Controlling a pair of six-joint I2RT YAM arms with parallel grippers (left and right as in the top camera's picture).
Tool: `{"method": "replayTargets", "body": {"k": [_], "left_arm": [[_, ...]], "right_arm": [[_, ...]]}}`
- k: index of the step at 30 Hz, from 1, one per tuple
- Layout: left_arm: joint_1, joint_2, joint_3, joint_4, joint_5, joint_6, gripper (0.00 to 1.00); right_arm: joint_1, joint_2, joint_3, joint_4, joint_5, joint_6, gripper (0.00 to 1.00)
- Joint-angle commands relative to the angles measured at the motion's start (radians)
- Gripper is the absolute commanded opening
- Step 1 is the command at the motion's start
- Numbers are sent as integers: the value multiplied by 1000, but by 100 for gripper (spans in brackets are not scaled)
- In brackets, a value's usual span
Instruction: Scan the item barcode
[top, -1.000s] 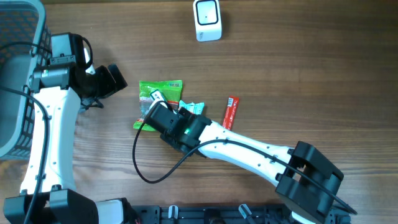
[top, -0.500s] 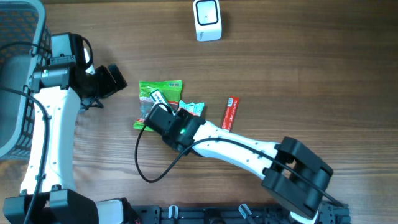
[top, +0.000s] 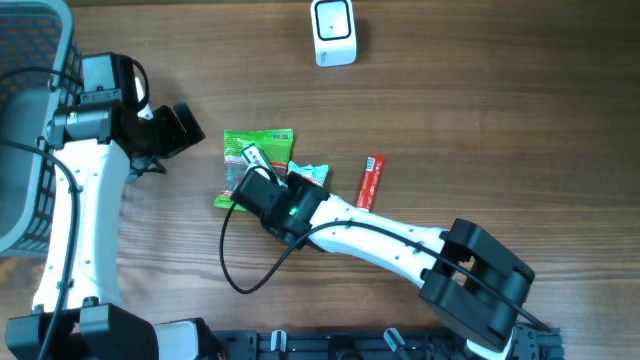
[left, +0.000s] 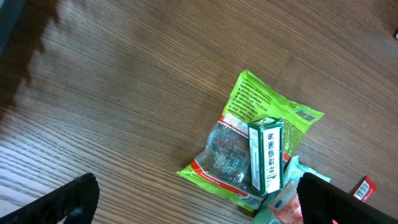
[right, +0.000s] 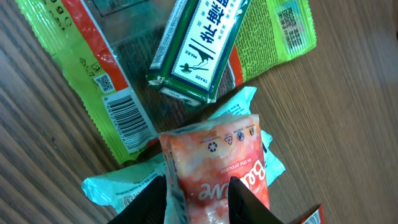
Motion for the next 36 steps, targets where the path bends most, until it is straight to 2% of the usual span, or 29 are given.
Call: {"method": "replayTargets", "body": {"k": [1, 7, 21, 22, 24, 25, 29, 33, 36], "left_arm": [[4, 6, -3, 0, 12, 20, 100], [4, 6, -3, 0, 12, 20, 100], [4, 6, -3, 0, 12, 20, 100], [4, 6, -3, 0, 12, 20, 100], [4, 6, -3, 0, 12, 20, 100], [4, 6, -3, 0, 12, 20, 100], [4, 6, -3, 0, 12, 20, 100], [4, 6, -3, 0, 12, 20, 100], [4, 6, -3, 0, 12, 20, 100]], "right_arm": [[4, -30, 0, -28, 26, -27, 33], [-3, -21, -2, -39, 70, -23, 33], [-3, -4, -82, 8, 4, 10, 33], [-3, -4, -82, 8, -17, 10, 28], [-3, -4, -81, 13, -37, 10, 9], [-3, -7, -78, 13, -34, 10, 4], [-6, -76, -26, 2, -33, 11, 5], [-75, -220, -4, -4, -64, 112, 4], [-232, -306, -5, -64, -316, 165, 4]]}}
